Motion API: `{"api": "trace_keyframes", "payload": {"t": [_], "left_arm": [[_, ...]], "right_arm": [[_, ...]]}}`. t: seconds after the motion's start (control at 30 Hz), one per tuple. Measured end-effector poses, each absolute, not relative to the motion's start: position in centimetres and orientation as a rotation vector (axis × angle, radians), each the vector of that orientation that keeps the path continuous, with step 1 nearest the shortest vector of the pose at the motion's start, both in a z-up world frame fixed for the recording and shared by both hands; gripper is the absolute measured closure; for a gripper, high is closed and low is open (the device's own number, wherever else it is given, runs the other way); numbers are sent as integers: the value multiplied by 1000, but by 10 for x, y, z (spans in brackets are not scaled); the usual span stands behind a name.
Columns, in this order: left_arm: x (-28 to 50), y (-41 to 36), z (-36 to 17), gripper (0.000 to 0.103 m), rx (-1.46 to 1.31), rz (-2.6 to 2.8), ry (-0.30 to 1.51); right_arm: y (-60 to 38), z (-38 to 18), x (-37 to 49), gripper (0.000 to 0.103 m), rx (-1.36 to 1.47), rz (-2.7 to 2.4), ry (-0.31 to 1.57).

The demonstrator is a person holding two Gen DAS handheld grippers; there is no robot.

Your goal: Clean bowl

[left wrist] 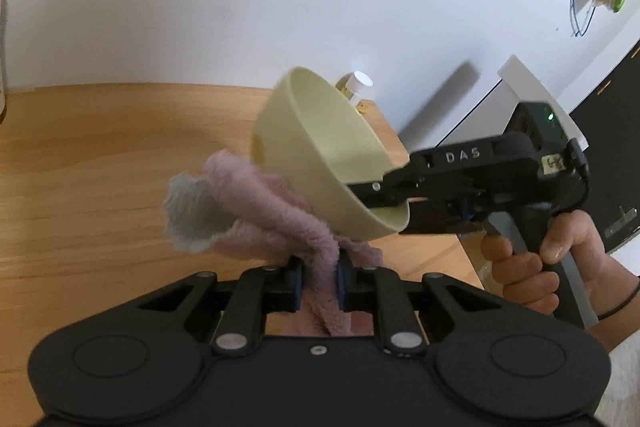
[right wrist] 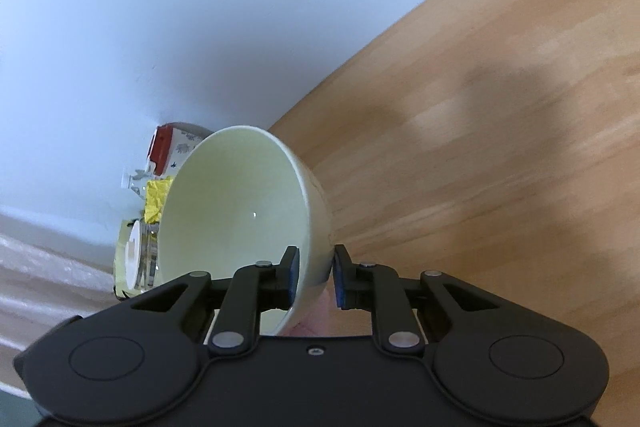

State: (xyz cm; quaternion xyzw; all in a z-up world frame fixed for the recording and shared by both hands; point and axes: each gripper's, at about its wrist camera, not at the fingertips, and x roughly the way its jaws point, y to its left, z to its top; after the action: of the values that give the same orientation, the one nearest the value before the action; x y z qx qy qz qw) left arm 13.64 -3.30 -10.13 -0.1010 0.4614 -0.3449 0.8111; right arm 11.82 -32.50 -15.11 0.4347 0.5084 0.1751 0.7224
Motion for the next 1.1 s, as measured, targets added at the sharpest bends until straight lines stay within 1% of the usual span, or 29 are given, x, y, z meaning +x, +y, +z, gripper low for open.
{"api": "trace_keyframes", "payload": {"t": [0.3, 0.4, 0.57, 0.7, 0.9, 1.1], "left_arm": [[140, -31, -103, 88, -234, -744, 994], [141, -15, -102, 89, -266, -726, 993], [153, 0, -107, 89, -409, -686, 1003], [163, 9, -113, 89, -534, -663, 1000], [173, 21, -130, 89, -735, -613, 1012], [180, 21, -136, 89, -822, -589, 1016]], "right_arm": [[-327, -162, 111, 83, 977, 352, 1158], [-326, -163, 109, 83, 988, 352, 1156], [-323, -165, 108, 83, 1007, 362, 1184], [-319, -162, 107, 83, 993, 359, 1155], [-317, -161, 104, 83, 977, 363, 1160], [-311, -169, 98, 83, 994, 351, 1180]]}}
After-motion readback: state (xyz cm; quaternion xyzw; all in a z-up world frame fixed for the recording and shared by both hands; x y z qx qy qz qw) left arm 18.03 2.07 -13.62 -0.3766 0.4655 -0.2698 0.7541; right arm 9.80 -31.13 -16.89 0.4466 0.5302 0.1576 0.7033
